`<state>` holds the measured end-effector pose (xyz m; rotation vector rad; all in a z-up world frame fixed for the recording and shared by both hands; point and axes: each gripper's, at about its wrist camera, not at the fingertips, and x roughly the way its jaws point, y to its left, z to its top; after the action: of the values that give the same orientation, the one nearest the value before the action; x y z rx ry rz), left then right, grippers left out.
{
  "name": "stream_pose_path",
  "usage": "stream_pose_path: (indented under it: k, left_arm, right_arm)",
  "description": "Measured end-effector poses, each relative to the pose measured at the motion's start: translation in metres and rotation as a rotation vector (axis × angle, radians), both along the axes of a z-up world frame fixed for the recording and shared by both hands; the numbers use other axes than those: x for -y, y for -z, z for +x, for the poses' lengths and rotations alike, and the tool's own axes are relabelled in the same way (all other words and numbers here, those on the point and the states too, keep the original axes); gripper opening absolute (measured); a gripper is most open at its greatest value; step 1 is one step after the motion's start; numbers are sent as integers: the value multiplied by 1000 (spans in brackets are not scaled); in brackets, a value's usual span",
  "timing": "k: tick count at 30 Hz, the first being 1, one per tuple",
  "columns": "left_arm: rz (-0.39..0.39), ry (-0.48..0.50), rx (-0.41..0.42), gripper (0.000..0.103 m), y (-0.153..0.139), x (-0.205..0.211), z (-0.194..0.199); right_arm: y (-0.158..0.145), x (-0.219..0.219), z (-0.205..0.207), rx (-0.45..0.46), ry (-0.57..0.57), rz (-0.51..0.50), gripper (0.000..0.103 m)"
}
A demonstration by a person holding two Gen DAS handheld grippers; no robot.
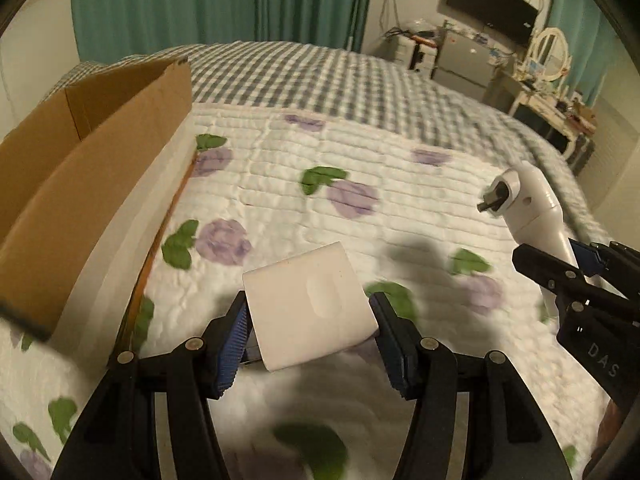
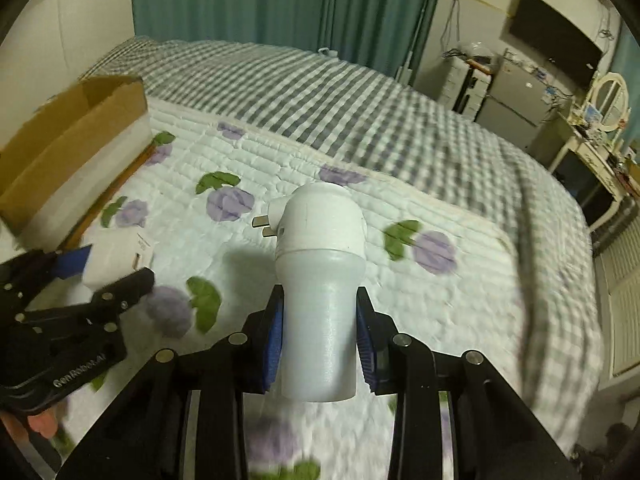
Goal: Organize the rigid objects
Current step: 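Grasp the second white charger block with the left tool while the right tool grasps the white plug adapter, then place the charger block and plug adapter into the box and release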
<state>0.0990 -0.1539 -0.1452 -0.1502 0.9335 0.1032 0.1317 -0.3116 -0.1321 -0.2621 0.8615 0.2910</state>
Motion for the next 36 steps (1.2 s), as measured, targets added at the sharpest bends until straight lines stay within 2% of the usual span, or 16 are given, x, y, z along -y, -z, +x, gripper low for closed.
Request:
stream_pose_path:
  k: [4, 10, 15, 21, 25, 29, 33, 36]
  left_arm:
    - [-9, 50, 51, 60, -33, 12, -23]
    - [-19, 97, 141, 60, -92, 6, -49]
    - [-19, 123, 228, 60, -139, -19, -67]
    - [15, 117, 295, 60, -174, -74, -76]
    - [46, 102, 303, 60, -178, -115, -71]
    - [78, 76, 286, 60, -166, -158, -56]
    - [103, 78, 235, 60, -133, -195, -33]
    - [86, 69, 175, 60, -102, -218, -17]
  right_arm:
    - [-34, 6, -31, 22, 33, 7, 32]
    - [-84, -4, -73, 82, 74, 11, 31]
    - [-120, -32, -98, 140, 84, 25, 32]
    - [-159, -75, -109, 189, 70, 72, 32]
    - [-172, -113, -106, 211, 36, 88, 32]
    - [-170, -158, -94, 207, -13, 79, 32]
    - [-149, -196, -73, 175, -59, 85, 32]
    - [-125, -217, -54, 137, -84, 87, 32]
